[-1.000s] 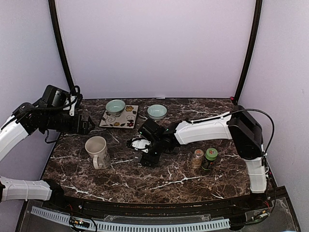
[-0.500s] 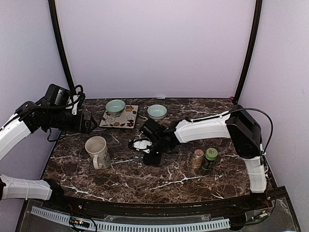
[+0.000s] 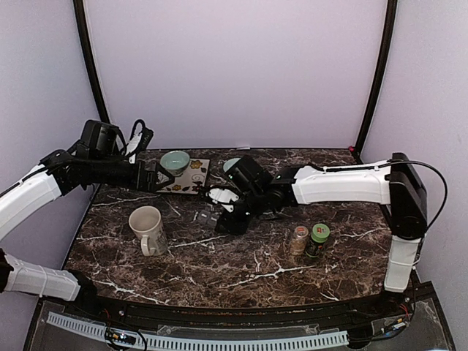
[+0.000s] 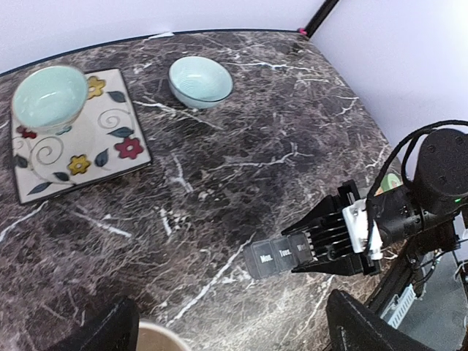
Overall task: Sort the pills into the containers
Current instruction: Pass from the right arm to the left
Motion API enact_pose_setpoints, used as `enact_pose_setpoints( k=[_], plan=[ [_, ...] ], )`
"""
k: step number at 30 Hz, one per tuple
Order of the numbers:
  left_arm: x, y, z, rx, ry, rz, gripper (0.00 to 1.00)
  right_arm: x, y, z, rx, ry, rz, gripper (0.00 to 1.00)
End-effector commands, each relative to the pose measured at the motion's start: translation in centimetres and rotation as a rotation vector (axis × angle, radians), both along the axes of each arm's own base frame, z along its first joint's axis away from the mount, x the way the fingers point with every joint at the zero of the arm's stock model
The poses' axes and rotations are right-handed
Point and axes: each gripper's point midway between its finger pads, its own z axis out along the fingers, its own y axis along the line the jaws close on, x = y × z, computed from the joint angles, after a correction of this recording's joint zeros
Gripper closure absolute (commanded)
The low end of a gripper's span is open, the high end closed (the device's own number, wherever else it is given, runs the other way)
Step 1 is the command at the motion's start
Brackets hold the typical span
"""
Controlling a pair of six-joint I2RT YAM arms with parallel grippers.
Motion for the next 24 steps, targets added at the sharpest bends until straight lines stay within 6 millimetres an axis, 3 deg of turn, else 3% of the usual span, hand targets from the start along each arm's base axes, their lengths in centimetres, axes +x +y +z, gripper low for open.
enact_pose_setpoints(
  k=[1,13,24],
  plan=[
    [-0.2,-3.9,3.1,-0.162,-0.06,-0.188,0.08,-0.3,0.3,5.4,0.179,0.017,-0.07,0.57],
    [-0.9,-9.0,5.0,-0.422,-0.068,-0.454,0.06,-1.1,-1.4,12.4,0.402,0.07,-0.167,0.56],
    [-1.6,-10.4,4.5,-0.535,-0.039,-0.552,0.07,-0.7,-2.8,17.1,0.628,0.18,-0.188,0.56]
  ],
)
